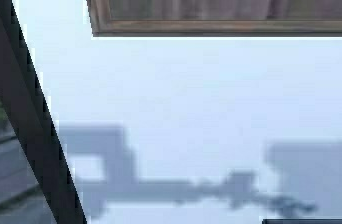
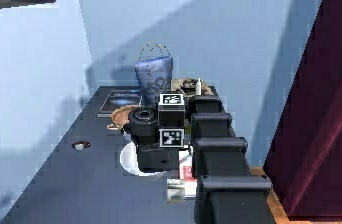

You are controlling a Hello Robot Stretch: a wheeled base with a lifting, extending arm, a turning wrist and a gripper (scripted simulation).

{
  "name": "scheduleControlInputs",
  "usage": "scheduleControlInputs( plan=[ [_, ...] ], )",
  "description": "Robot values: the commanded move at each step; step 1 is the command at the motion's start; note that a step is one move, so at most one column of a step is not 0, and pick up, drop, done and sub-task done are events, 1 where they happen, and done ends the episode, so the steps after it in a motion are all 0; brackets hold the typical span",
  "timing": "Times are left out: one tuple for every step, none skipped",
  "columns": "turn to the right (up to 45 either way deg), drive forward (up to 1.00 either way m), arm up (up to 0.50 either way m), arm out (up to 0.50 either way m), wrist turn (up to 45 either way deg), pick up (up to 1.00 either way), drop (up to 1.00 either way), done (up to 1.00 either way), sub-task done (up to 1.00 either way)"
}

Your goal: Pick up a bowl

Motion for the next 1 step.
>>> scheduleControlInputs(
  plan=[
    [0.0,0.00,-0.16,0.00,0.0,0.00,0.00,0.00,0.00]
  ],
)
